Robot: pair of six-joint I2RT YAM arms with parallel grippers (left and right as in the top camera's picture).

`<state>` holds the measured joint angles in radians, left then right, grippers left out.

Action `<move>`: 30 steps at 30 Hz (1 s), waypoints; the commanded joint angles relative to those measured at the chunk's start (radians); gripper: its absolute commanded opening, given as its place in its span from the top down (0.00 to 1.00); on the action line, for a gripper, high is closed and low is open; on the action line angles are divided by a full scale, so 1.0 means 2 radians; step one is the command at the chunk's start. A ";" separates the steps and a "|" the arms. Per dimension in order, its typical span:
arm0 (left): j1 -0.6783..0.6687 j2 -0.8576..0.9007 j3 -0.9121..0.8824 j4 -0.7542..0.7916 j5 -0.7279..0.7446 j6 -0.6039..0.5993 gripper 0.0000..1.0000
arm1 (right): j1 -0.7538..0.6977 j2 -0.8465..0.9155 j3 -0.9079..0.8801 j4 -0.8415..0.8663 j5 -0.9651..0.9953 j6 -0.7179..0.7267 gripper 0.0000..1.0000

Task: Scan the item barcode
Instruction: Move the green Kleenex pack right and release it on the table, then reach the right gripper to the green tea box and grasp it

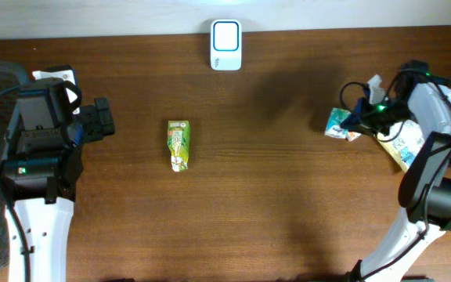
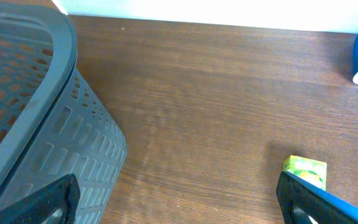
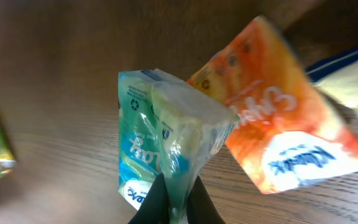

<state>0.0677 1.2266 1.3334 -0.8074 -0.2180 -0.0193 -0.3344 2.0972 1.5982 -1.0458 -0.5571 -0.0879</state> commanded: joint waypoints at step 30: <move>0.001 -0.003 0.005 0.001 -0.004 0.004 0.01 | 0.510 0.076 0.201 0.048 0.172 0.267 0.17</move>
<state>0.0677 1.2266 1.3334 -0.8078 -0.2180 -0.0193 0.6029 2.2196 1.9934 -0.9855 -0.3744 0.2802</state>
